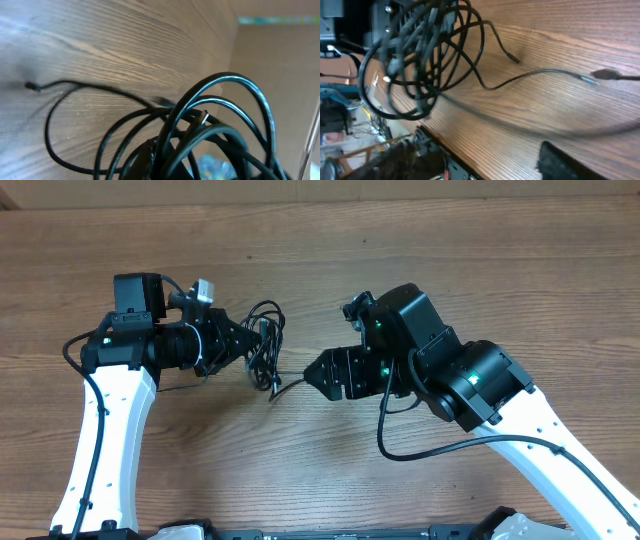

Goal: Untangle cables

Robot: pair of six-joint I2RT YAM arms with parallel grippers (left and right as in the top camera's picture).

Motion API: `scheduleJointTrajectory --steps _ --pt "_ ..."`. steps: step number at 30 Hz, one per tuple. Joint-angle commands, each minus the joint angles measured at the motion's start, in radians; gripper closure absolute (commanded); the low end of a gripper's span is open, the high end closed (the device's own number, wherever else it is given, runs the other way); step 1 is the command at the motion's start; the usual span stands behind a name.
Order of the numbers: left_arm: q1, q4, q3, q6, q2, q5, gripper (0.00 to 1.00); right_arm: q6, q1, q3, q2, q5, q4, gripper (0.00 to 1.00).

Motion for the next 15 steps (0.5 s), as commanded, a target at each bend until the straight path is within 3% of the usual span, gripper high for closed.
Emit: scheduleJointTrajectory --steps 1,8,10,12,15 --pt "-0.004 0.005 0.019 -0.152 0.003 -0.055 0.95 0.133 0.003 0.013 -0.009 0.011 0.021 0.16" --pt "-0.021 0.005 0.019 -0.222 0.003 -0.053 0.95 0.276 0.004 0.013 0.012 0.028 0.056 0.18" --pt "-0.034 0.005 0.019 -0.238 0.003 -0.053 0.96 0.274 0.005 0.013 0.039 0.039 0.055 0.24" --pt "-0.043 0.005 0.019 -0.237 0.003 -0.051 0.96 0.274 0.006 0.013 0.077 0.037 0.055 0.45" --pt "-0.043 0.006 0.019 -0.237 0.003 -0.051 0.96 0.274 0.015 0.013 0.135 0.037 0.055 0.50"
